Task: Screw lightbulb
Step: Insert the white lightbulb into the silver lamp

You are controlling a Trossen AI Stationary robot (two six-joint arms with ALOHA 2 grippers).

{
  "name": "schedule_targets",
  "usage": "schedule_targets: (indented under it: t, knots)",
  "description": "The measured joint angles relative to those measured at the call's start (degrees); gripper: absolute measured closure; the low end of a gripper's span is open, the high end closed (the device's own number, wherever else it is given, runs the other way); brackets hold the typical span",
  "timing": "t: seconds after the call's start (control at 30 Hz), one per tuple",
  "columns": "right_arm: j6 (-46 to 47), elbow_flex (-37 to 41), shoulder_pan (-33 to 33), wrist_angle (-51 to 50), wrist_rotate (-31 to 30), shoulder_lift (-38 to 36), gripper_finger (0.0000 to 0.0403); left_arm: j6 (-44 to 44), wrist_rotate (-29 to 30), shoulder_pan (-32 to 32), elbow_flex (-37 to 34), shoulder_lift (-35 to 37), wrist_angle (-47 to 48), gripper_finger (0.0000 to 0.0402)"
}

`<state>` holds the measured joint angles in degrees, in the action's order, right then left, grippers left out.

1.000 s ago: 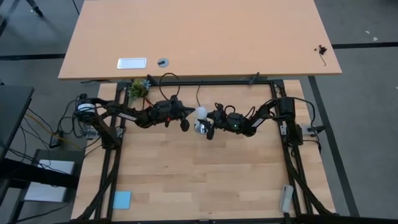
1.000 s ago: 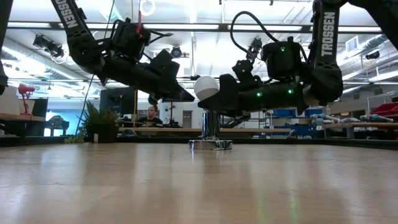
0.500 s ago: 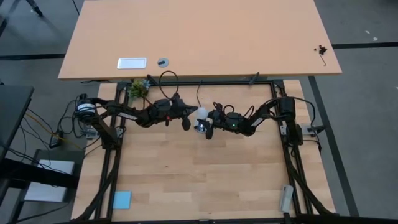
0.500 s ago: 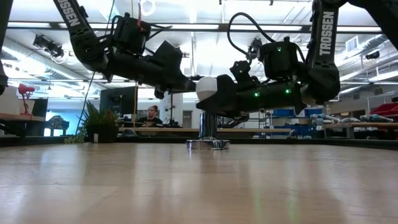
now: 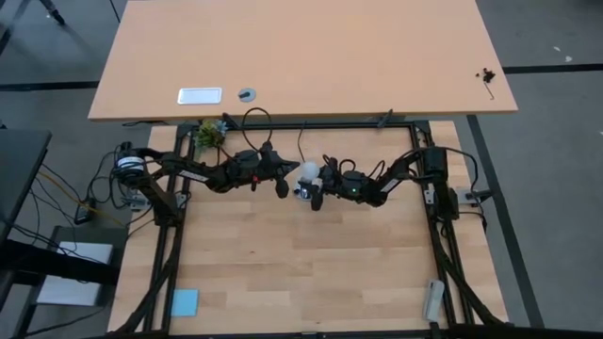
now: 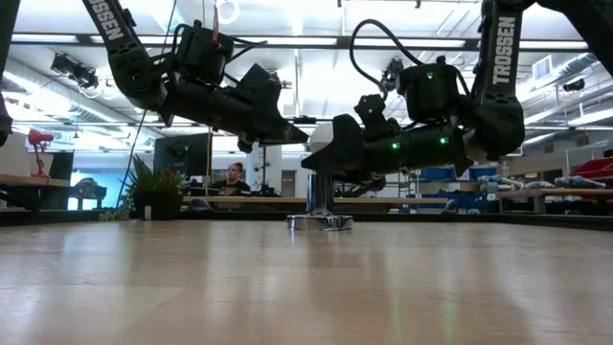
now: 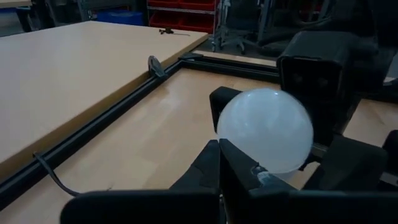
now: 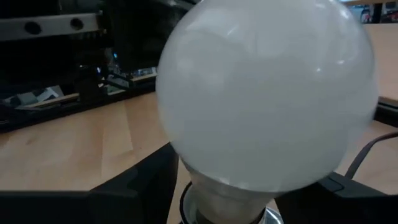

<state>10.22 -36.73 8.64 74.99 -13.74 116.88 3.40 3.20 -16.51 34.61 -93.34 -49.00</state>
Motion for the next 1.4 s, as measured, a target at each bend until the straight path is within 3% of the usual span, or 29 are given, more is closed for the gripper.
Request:
schedule_targets:
  t: [0.2, 0.37, 0.97, 1.4]
  knots:
    - [-2.8, 0.0, -1.0, 0.2, -0.4, 0.0, 0.0166, 0.0, 0.0, 0.0, 0.0, 0.0, 0.2, 0.0398]
    - [-2.9, 0.0, -1.6, 0.3, -4.7, -0.2, 0.0158, 0.0, 0.0, 0.0, 0.0, 0.0, 0.2, 0.0398]
    - [-4.3, 0.0, -2.1, -5.6, -4.9, -6.7, 0.0115, 0.0, 0.0, 0.0, 0.0, 0.0, 0.6, 0.0398]
    - [-9.2, 0.0, -2.0, -6.2, -4.8, -6.8, 0.0153, 0.0, 0.0, 0.0, 0.0, 0.0, 0.6, 0.0398]
